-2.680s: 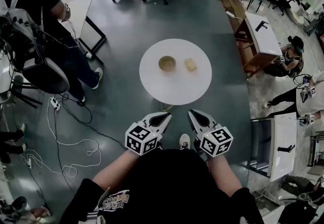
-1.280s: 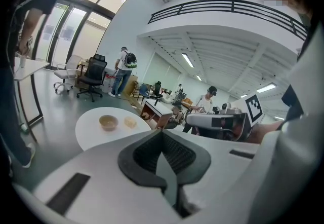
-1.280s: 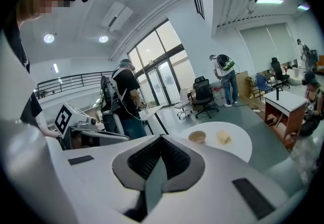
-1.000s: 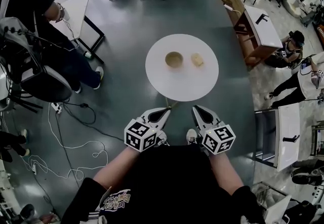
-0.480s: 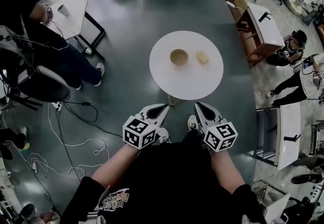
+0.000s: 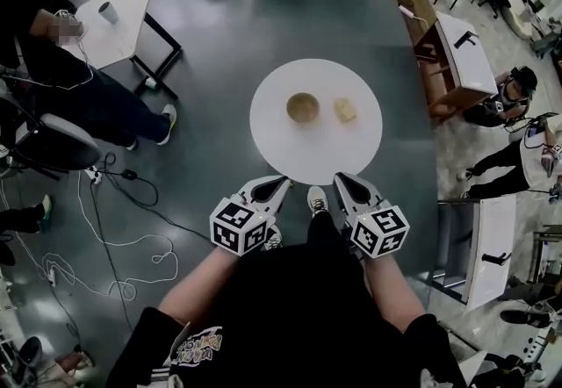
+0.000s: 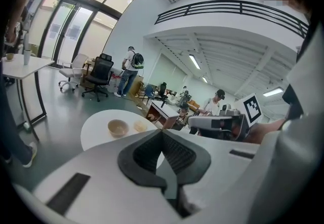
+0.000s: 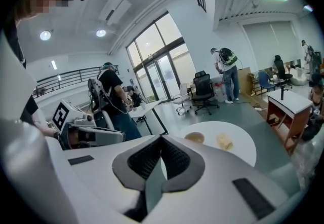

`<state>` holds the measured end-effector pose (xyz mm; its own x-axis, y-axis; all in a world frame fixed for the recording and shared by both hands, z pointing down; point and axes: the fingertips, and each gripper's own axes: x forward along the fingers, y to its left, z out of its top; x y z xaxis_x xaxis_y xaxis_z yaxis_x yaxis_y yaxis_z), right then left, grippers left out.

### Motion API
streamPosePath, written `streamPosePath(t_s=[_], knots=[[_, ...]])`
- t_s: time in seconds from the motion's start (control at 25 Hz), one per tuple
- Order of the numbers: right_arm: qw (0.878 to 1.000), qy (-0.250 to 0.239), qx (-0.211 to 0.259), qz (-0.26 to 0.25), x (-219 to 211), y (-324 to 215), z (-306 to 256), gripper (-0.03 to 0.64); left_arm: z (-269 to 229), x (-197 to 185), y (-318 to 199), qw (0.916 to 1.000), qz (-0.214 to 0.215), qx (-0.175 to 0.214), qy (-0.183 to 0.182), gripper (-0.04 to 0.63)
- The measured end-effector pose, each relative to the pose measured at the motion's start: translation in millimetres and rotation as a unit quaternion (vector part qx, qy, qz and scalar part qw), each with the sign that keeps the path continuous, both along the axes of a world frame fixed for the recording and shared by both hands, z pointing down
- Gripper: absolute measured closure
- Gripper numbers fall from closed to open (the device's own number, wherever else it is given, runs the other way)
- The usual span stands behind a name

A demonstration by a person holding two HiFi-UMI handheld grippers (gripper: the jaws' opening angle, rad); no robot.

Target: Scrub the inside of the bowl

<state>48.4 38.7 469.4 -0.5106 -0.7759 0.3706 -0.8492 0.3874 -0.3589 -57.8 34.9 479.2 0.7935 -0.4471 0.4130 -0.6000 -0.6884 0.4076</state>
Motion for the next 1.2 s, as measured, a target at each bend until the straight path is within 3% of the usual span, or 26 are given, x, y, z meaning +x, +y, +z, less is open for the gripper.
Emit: streamPosePath(t_s=[0.48,0.8,1.2], knots=[[0.999,0.005,-0.035,0.002,57,-70,41,0.595,33,41,-54,0.9989,-0.027,-0.037,-0.012,0.589],[0.999,0.006,-0.053,0.002,84,-108,73,0.595,57,69,-86,0.9983,-0.033,-0.042,-0.025,0.589],[0.996,0.040,-0.081,0.000,118,-143,123,0.594,90,101,-107,0.9970,-0.032,-0.057,-0.041,0.589]])
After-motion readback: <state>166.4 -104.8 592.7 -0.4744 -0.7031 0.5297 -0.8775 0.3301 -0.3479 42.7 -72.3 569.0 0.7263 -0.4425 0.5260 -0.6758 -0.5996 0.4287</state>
